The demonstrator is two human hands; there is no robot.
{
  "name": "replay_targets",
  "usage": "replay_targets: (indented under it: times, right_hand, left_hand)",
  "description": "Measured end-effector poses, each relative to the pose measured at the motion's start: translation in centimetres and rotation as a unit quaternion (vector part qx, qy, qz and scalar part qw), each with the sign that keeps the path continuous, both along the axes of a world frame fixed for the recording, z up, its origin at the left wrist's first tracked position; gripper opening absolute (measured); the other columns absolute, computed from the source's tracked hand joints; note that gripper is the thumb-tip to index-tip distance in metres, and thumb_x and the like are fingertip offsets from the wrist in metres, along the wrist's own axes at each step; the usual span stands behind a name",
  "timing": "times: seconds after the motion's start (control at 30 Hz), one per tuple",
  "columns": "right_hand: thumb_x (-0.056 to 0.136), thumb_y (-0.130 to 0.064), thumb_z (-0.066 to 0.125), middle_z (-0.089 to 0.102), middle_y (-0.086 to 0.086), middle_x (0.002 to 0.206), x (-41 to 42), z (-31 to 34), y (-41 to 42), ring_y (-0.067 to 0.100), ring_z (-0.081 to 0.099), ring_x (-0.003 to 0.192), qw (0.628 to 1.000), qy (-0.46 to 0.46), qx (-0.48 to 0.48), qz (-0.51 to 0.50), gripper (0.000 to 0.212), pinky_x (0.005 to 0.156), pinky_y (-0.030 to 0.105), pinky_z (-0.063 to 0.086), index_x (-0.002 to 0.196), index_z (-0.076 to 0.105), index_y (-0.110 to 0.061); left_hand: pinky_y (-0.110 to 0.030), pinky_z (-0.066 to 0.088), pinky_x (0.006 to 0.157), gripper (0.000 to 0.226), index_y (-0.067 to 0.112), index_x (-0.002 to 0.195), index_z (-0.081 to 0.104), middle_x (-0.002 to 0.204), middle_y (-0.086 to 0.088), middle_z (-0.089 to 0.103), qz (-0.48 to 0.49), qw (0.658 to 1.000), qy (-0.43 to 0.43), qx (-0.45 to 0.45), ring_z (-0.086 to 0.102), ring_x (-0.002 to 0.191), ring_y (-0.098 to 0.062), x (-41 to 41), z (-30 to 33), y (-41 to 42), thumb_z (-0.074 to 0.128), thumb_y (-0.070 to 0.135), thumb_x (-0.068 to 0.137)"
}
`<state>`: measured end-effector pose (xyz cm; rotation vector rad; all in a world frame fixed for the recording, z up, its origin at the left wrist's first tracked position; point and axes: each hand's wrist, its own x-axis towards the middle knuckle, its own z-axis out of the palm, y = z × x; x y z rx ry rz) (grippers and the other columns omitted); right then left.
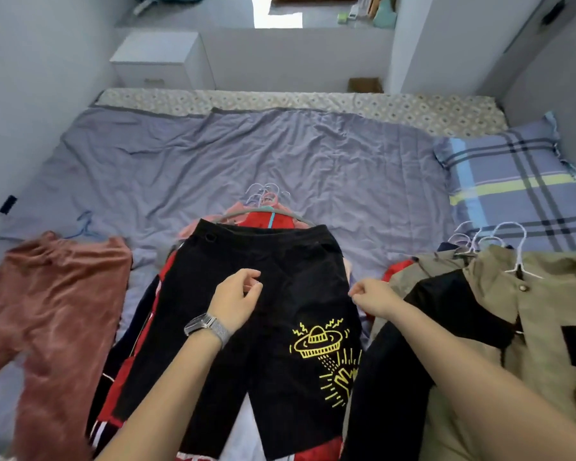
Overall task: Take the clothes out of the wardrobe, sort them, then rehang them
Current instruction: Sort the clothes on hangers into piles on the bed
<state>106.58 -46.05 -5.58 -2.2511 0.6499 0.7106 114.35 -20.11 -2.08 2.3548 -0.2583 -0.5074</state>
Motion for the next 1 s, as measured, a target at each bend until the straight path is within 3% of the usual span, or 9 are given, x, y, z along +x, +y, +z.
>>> replay_targets:
  times: [0.17,0.33,0.5,0.63,0.8,1.0]
  right_hand:
    - [0.087,-0.011,0.049,0.061,0.008,0.123,4.6,-5.0,1.8,0.024,0.054,0.117,0.999,0.022,-0.032,0.003,0.032,0.094,0.027,0.040,0.118,0.058,-0.012]
    - [0.087,-0.013,0.050,0.055,0.009,0.128,7.2,-8.4,2.1,0.024,0.051,0.120,0.997,0.036,-0.060,0.030,0.040,0.095,0.029,0.042,0.127,0.049,-0.012]
    - [0.086,-0.013,0.049,0.052,0.006,0.131,8.5,-10.7,2.6,0.022,0.050,0.121,0.995,0.017,-0.071,0.062,0.044,0.100,0.031,0.042,0.129,0.048,-0.015]
    - [0.086,-0.014,0.048,0.054,0.002,0.130,9.0,-11.7,1.9,0.020,0.049,0.121,0.991,-0.030,-0.100,0.086,0.047,0.101,0.033,0.042,0.133,0.045,-0.018]
    - [0.084,-0.011,0.047,0.054,0.001,0.128,9.9,-12.7,0.9,0.018,0.046,0.123,0.991,-0.065,-0.105,0.059,0.051,0.101,0.032,0.043,0.134,0.044,-0.019]
    - [0.085,-0.013,0.047,0.051,0.000,0.132,9.4,-12.6,0.0,0.018,0.045,0.124,0.986,-0.048,-0.118,0.104,0.051,0.103,0.031,0.040,0.136,0.042,-0.019]
  left_hand:
    - [-0.023,0.047,0.085,0.024,0.018,0.112,0.061,0.095,0.006,0.064,0.020,1.000,0.006,0.016,0.059,0.089,-0.007,5.4,-5.7,3.6,0.057,0.020,0.089]
    - [-0.024,0.044,0.085,0.031,0.018,0.120,0.058,0.116,-0.003,0.055,0.012,0.997,-0.022,0.067,0.058,0.099,-0.014,10.7,-12.0,4.8,0.057,0.021,0.089]
    - [-0.041,0.044,0.095,0.018,0.019,0.107,0.060,0.125,-0.005,0.047,-0.062,0.978,-0.006,0.200,0.049,0.114,-0.027,18.0,-16.5,3.2,0.055,0.024,0.090]
    - [-0.046,0.041,0.094,0.053,0.011,0.130,0.042,0.134,-0.012,0.041,-0.047,0.950,-0.042,0.306,0.041,0.123,-0.032,22.8,-18.5,2.6,0.064,0.027,0.085]
    - [-0.043,0.028,0.110,0.087,0.014,0.141,0.029,0.142,-0.013,0.039,-0.107,0.947,-0.077,0.292,0.033,0.133,-0.031,28.7,-22.2,3.7,0.075,0.040,0.072]
    - [-0.034,0.045,0.096,0.085,0.030,0.124,0.053,0.120,0.005,0.059,-0.131,0.958,-0.038,0.252,0.055,0.110,-0.019,31.5,-24.1,5.7,0.079,0.054,0.046]
